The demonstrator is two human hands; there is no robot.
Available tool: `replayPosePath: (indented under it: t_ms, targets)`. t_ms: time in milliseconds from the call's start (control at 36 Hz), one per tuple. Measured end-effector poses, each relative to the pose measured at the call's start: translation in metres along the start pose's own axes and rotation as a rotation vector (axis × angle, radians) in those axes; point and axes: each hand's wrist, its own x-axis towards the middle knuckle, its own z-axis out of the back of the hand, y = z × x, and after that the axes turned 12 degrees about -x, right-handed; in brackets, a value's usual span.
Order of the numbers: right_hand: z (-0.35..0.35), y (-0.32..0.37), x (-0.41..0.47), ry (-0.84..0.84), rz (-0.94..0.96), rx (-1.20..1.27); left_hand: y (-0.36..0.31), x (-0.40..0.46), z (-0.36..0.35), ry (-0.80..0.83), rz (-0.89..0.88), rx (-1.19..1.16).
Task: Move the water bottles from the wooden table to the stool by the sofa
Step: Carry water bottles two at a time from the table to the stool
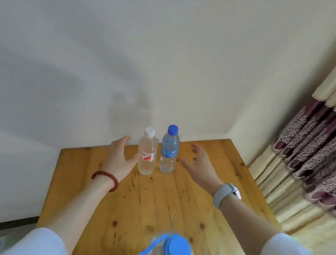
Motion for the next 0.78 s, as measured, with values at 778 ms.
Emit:
replayPosePath:
  t_ms: [778]
  targets:
    - [-0.047, -0.031, 0.046, -0.121, -0.103, 0.275, 0.037, 0.041, -0.065, -0.04, -0.162, -0.086]
